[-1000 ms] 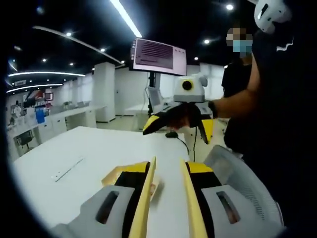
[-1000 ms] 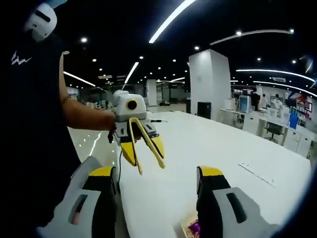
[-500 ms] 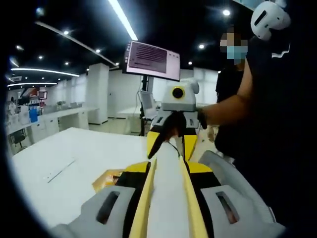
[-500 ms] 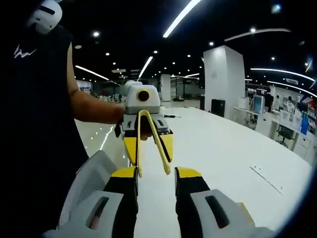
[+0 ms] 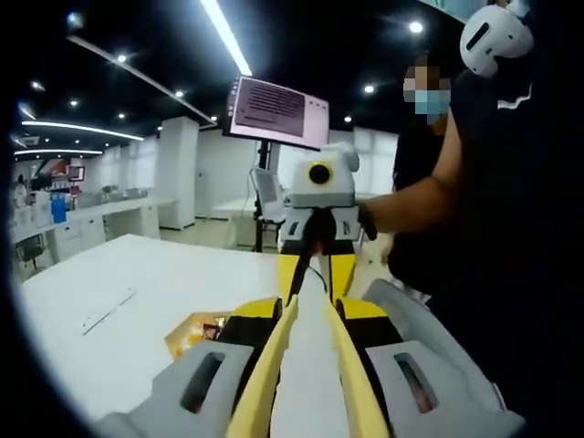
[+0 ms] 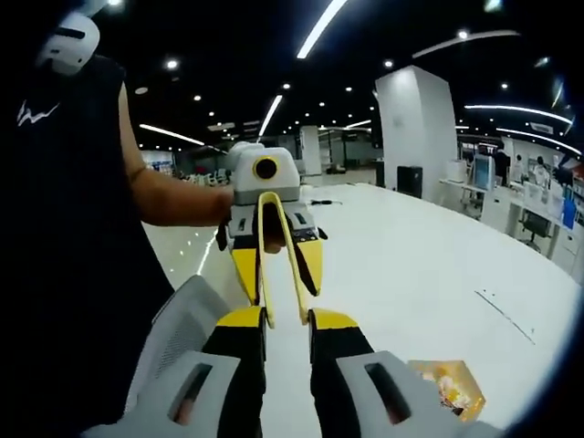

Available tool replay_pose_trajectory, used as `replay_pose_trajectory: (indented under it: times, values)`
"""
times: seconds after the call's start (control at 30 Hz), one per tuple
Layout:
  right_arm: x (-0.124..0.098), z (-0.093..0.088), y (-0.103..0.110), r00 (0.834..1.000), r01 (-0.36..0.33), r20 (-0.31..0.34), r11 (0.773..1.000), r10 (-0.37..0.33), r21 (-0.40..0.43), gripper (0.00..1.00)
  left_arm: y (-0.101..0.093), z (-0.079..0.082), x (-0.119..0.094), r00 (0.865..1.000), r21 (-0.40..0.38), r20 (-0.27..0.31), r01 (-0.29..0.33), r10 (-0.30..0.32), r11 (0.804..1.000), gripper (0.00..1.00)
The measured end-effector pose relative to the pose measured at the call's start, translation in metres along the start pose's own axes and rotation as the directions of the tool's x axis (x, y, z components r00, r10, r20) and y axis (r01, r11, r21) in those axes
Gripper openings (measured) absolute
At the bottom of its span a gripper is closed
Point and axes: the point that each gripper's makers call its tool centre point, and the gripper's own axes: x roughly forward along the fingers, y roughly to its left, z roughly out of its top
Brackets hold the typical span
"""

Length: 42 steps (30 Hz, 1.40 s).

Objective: Place the target food into the container with the food tongs after gripping and lifting it, then release it inside without dropping or visibly crushing the food.

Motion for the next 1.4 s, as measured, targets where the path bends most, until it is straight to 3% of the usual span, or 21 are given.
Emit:
replay_pose_trajectory:
  times: [0.17, 0.47, 0.53, 0.63, 0.67, 0.73, 0.8, 0.87, 0.93, 1.03, 1.17, 1.3, 1.4]
  values:
    - [-0.002, 0.002, -0.002, 1.000, 0.018, -0.013, 1.000, -0.018, -0.014, 0.05, 0.005, -0.010, -0.004, 0.998, -0.036, -0.056, -0.026, 0.024, 0.999, 0.17]
    - [-0.006, -0.007, -0.007, 0.997, 0.046, -0.058, 0.998, -0.048, -0.037, 0.03, 0.012, -0.007, -0.021, 0.996, -0.044, -0.052, -0.068, 0.066, 0.997, 0.19]
    - [-0.006, -0.007, -0.006, 0.998, 0.044, -0.053, 0.999, -0.046, -0.031, 0.02, 0.012, -0.010, -0.024, 0.996, -0.040, -0.061, -0.067, 0.064, 0.997, 0.14]
    - [-0.002, -0.013, -0.002, 0.997, 0.041, -0.070, 0.999, -0.043, -0.033, 0.02, 0.008, -0.029, -0.020, 0.991, -0.042, -0.122, -0.054, 0.048, 0.998, 0.15]
    - [-0.001, -0.020, -0.005, 0.993, 0.049, -0.103, 0.998, -0.052, -0.035, 0.01, 0.007, -0.032, -0.018, 0.991, -0.045, -0.126, -0.051, 0.045, 0.998, 0.17]
    - [0.004, -0.027, -0.006, 0.993, 0.048, -0.103, 0.998, -0.051, -0.034, 0.01, 0.007, -0.050, -0.018, 0.979, -0.039, -0.196, -0.065, 0.056, 0.997, 0.25]
    - [0.006, -0.035, -0.006, 0.992, 0.050, -0.118, 0.998, -0.054, -0.034, 0.01, 0.005, -0.063, -0.017, 0.972, -0.029, -0.230, -0.059, 0.051, 0.998, 0.32]
    - [0.007, -0.038, -0.006, 0.991, 0.050, -0.121, 0.998, -0.053, -0.029, 0.01, 0.004, -0.069, -0.017, 0.969, -0.030, -0.242, -0.059, 0.050, 0.998, 0.32]
    - [0.009, -0.044, -0.007, 0.991, 0.052, -0.125, 0.999, -0.053, -0.015, 0.01, 0.010, -0.093, -0.020, 0.955, -0.067, -0.290, -0.093, 0.069, 0.993, 0.33]
    - [0.012, -0.047, -0.008, 0.990, 0.054, -0.128, 0.999, -0.054, -0.007, 0.01, 0.010, -0.129, -0.018, 0.934, -0.113, -0.355, -0.091, 0.046, 0.989, 0.38]
    - [0.015, -0.038, -0.007, 0.995, 0.047, -0.093, 0.999, -0.046, 0.009, 0.01, 0.016, -0.151, -0.007, 0.927, -0.095, -0.371, -0.097, 0.056, 0.991, 0.46]
    - [0.015, -0.029, -0.011, 0.998, 0.046, -0.052, 0.999, -0.044, 0.027, 0.01, 0.010, -0.148, 0.003, 0.945, -0.150, -0.327, -0.059, 0.007, 0.987, 0.32]
    - [0.014, -0.021, -0.014, 0.999, 0.046, -0.003, 0.997, -0.046, 0.057, 0.01, 0.010, -0.148, 0.012, 0.950, -0.191, -0.311, -0.054, -0.008, 0.980, 0.39]
